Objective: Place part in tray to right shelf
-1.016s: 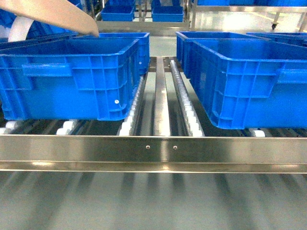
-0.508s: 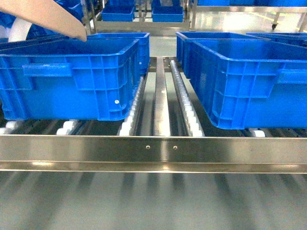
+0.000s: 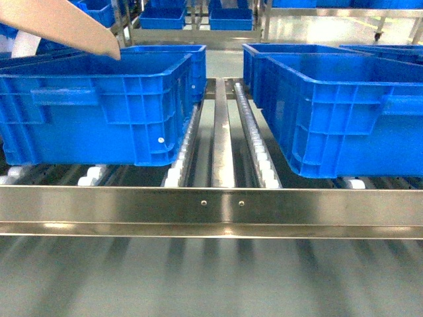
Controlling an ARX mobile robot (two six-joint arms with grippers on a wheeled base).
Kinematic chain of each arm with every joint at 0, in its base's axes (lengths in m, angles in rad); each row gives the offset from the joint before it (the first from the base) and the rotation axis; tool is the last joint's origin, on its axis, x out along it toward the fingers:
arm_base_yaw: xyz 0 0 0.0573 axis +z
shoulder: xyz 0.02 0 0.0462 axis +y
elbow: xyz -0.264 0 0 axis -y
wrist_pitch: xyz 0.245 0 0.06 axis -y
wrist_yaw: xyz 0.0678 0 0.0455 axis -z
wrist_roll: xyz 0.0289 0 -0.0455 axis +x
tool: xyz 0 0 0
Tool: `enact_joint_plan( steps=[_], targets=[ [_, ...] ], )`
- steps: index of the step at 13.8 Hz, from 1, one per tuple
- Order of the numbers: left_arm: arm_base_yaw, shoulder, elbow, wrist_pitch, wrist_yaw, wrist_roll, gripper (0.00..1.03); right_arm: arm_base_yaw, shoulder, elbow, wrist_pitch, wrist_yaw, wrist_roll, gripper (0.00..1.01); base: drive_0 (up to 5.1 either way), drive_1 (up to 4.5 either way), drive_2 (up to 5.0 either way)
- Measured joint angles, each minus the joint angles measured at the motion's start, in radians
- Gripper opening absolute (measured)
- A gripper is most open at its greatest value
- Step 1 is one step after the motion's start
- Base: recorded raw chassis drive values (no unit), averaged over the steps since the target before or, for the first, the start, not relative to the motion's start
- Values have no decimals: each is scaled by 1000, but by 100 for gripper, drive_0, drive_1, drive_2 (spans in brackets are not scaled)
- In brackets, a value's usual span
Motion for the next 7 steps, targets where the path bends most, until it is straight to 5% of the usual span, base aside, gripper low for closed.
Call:
enact_joint_plan(
  steps=[1,3,4,5,6,7],
  targets=[
    [-19,-121,-115,31,25,-2,12,0,0,0,0,0,0,98,0,0,0],
    [-85,-419,-386,185,198,47,12,0,0,0,-1,0,0,98,0,0,0],
    [-35,-589,-440,-94,417,166,12,-51,-51,6,-155,-153,41,86,0,0,0],
    [-10,-616,-452,-152,482,234,12,-59,-67,0,-176,-183,56,83,0,0,0],
    [40,-692,-515,-318,595,417,12,-72,-119,-38,-189,-247,89,70,0,0,0],
    [42,-727,-611,-382,668,554,12,-71,-151,-69,-189,-269,102,57,0,0,0]
  ],
)
